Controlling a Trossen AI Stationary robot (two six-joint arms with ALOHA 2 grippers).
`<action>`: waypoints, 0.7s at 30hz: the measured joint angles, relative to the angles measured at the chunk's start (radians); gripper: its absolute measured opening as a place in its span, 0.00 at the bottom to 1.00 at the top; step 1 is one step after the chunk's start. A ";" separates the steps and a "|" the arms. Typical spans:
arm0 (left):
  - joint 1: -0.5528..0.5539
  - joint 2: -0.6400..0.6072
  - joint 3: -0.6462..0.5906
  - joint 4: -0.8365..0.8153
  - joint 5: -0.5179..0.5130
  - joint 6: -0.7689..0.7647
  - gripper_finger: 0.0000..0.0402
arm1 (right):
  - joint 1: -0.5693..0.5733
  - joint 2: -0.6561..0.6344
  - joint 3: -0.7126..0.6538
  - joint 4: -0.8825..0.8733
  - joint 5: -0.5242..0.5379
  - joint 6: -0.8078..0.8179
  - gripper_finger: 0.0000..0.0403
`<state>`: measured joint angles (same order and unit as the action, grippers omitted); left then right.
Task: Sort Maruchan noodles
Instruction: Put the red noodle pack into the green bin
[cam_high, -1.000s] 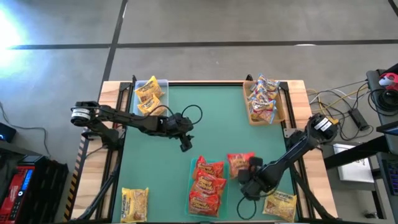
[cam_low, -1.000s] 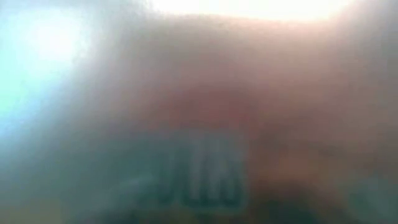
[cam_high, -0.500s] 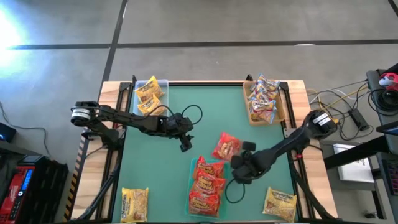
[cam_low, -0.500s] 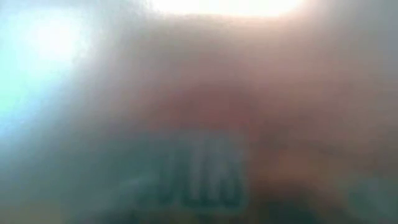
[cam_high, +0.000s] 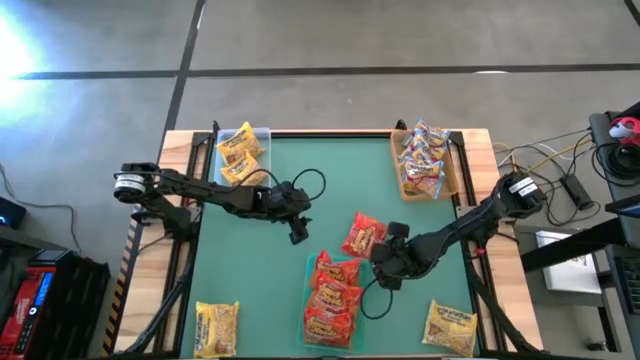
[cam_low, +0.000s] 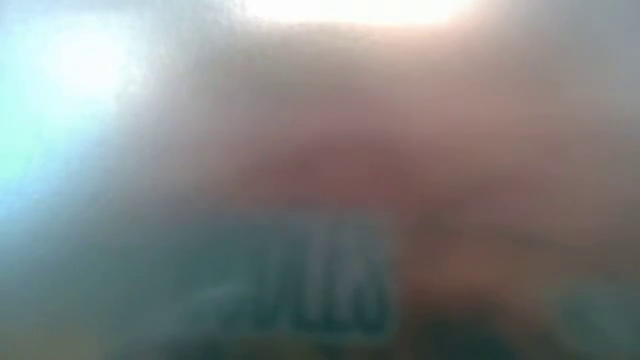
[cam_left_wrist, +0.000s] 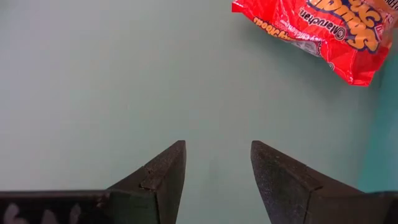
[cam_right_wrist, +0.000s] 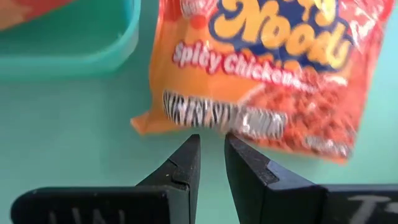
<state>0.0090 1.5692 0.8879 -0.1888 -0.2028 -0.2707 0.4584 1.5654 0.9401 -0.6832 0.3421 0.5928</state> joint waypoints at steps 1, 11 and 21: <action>0.000 0.000 0.000 -0.002 0.000 0.000 0.41 | -0.007 0.000 -0.010 0.028 0.000 -0.010 0.16; 0.000 0.000 0.000 -0.002 0.000 0.000 0.41 | -0.105 0.000 -0.039 0.175 0.247 -0.167 0.16; 0.000 0.000 0.000 -0.004 0.000 0.000 0.41 | -0.241 -0.013 -0.008 0.184 0.159 -0.355 0.16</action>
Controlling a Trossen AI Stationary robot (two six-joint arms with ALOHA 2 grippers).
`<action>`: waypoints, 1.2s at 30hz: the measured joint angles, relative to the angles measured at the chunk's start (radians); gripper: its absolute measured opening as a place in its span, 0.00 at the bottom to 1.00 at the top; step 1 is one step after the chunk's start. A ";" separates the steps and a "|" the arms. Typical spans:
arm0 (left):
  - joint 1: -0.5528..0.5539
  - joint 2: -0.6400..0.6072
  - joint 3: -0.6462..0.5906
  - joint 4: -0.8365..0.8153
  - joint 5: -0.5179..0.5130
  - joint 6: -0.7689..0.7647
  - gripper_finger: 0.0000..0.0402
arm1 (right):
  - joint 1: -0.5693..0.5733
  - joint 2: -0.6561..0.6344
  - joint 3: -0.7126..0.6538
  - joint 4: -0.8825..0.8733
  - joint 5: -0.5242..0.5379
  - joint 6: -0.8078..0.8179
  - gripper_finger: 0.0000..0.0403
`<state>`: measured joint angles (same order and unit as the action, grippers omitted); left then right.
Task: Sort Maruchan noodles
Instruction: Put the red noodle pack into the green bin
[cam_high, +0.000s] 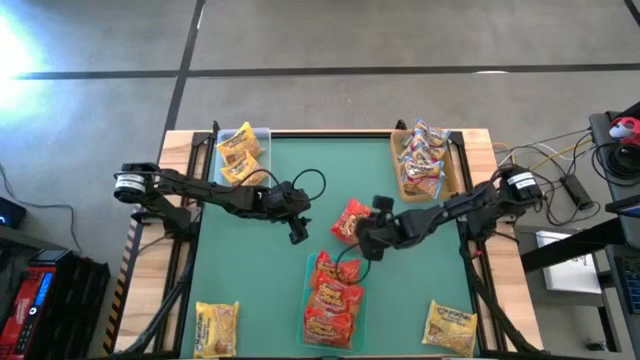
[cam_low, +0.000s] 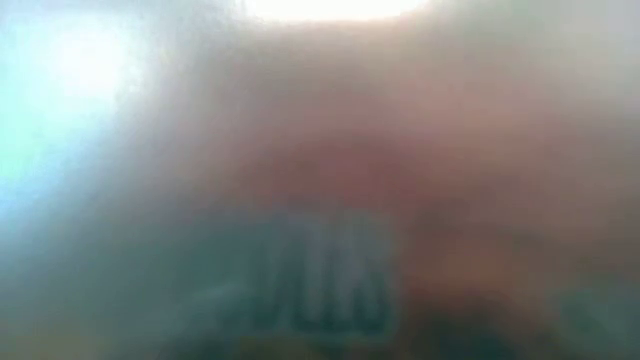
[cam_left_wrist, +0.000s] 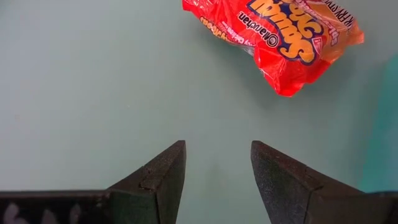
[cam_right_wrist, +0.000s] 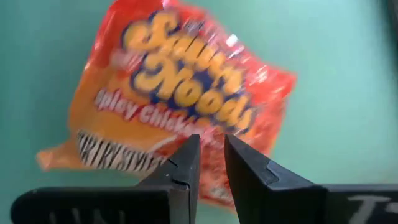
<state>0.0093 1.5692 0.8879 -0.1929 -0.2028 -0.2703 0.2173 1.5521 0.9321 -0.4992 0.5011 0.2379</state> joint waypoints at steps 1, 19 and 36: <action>0.000 0.000 0.000 -0.001 0.000 0.000 0.41 | -0.012 0.000 -0.002 -0.007 -0.051 -0.003 0.16; 0.000 0.000 0.000 -0.001 0.000 0.026 0.41 | -0.049 0.084 -0.006 0.257 -0.278 -0.082 0.16; 0.000 0.000 -0.038 0.188 0.002 -0.002 0.41 | -0.097 -0.063 0.001 -0.026 -0.209 -0.042 0.16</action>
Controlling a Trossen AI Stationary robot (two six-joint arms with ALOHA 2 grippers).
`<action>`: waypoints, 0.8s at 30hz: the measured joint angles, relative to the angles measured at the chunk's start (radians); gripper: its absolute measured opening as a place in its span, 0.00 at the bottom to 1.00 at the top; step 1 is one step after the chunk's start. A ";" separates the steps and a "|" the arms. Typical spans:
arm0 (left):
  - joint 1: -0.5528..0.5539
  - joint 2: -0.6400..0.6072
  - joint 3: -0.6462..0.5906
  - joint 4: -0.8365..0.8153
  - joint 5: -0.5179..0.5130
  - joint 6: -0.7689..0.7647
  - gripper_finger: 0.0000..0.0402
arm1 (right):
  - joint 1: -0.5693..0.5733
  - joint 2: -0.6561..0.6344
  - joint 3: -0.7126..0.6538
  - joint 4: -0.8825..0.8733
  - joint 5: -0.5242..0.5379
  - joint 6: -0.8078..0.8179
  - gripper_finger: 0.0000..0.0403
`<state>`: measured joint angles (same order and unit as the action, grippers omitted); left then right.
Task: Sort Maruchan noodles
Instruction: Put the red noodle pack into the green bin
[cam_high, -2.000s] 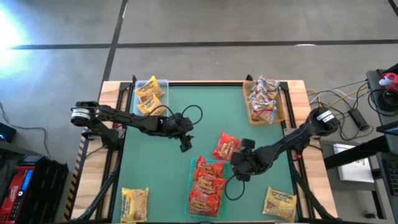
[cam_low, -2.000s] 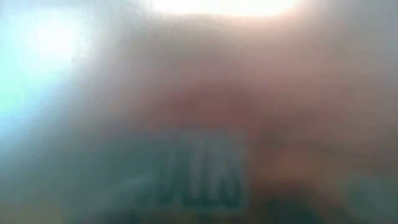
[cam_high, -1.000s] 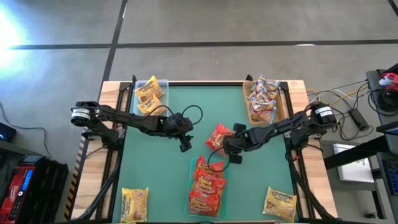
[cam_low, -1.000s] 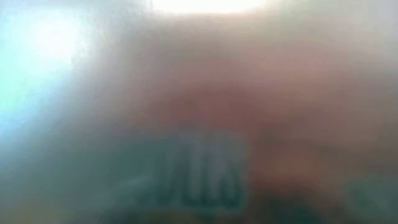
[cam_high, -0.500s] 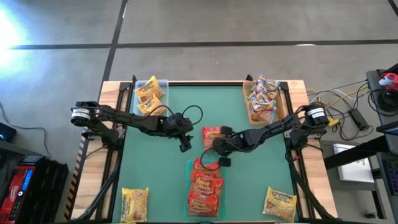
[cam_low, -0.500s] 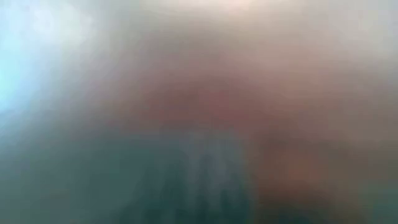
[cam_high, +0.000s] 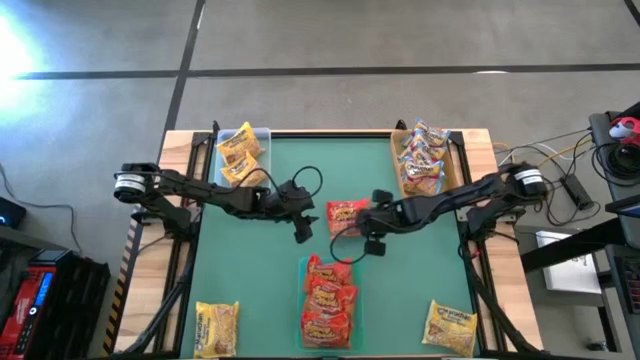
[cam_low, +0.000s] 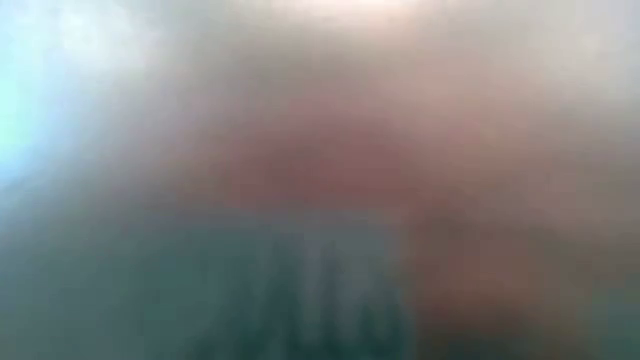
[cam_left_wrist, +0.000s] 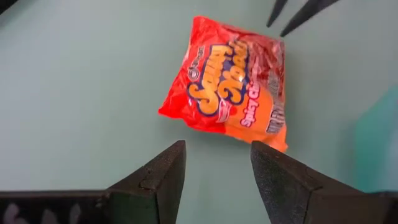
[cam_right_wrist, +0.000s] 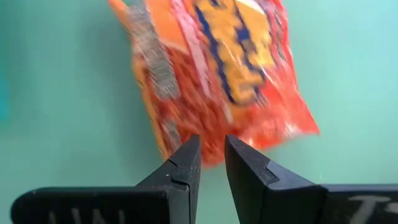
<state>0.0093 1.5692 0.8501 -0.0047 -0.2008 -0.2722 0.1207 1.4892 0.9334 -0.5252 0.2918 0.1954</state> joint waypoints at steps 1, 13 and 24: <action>0.000 0.000 -0.001 0.008 0.000 -0.004 0.41 | -0.005 -0.002 -0.009 -0.010 0.001 0.013 0.16; -0.009 0.000 -0.002 -0.013 0.002 -0.048 0.41 | -0.082 0.004 -0.159 0.174 -0.026 0.017 0.16; -0.012 0.000 -0.005 -0.018 0.002 -0.118 0.41 | -0.110 0.005 -0.164 0.551 -0.048 -0.128 0.16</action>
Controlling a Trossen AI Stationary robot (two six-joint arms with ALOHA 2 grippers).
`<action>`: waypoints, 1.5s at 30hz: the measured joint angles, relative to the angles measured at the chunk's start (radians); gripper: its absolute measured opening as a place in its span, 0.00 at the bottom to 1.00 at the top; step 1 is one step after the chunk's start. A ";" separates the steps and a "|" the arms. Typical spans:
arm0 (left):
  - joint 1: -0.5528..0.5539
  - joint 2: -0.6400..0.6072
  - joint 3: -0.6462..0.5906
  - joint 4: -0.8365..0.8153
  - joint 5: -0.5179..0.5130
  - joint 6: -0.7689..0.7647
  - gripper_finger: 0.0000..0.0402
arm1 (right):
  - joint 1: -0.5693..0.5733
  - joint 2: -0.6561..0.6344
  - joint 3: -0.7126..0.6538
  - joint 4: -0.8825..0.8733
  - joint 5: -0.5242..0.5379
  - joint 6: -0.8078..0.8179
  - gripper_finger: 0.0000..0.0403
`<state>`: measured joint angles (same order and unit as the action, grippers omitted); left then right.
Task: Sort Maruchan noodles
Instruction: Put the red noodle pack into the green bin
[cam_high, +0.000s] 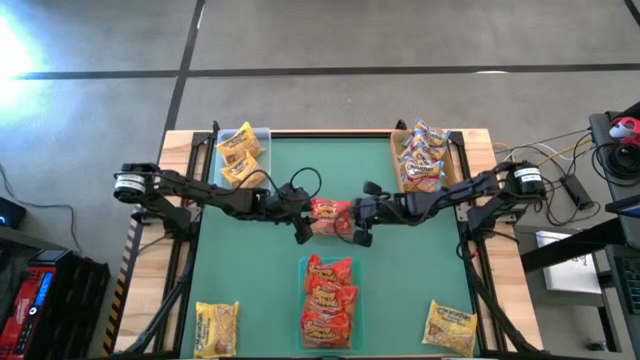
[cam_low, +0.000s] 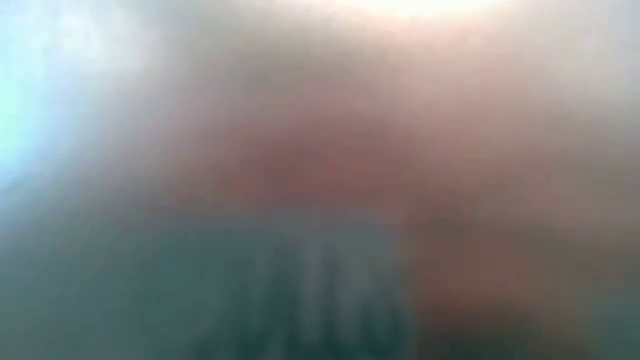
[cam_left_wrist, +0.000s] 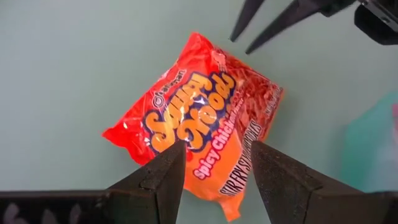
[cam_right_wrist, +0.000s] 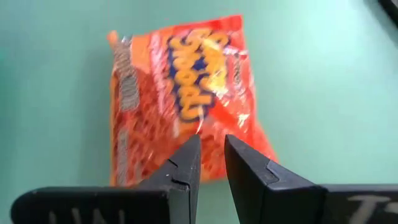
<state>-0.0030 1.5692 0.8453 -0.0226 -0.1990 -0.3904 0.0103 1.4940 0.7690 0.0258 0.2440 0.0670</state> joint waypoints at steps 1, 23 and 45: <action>-0.003 0.001 -0.001 0.000 0.000 -0.013 0.41 | -0.005 0.000 0.002 0.004 0.000 -0.001 0.16; -0.040 0.218 -0.004 0.248 0.003 -0.092 0.41 | -0.037 -0.005 0.013 -0.148 0.007 -0.024 0.16; 0.021 0.256 0.001 0.136 -0.052 -0.071 0.41 | -0.156 -0.007 0.013 -0.157 0.050 -0.091 0.16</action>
<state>0.0181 1.8256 0.8463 0.1136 -0.2512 -0.4615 -0.1460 1.4871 0.7822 -0.1315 0.2942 -0.0238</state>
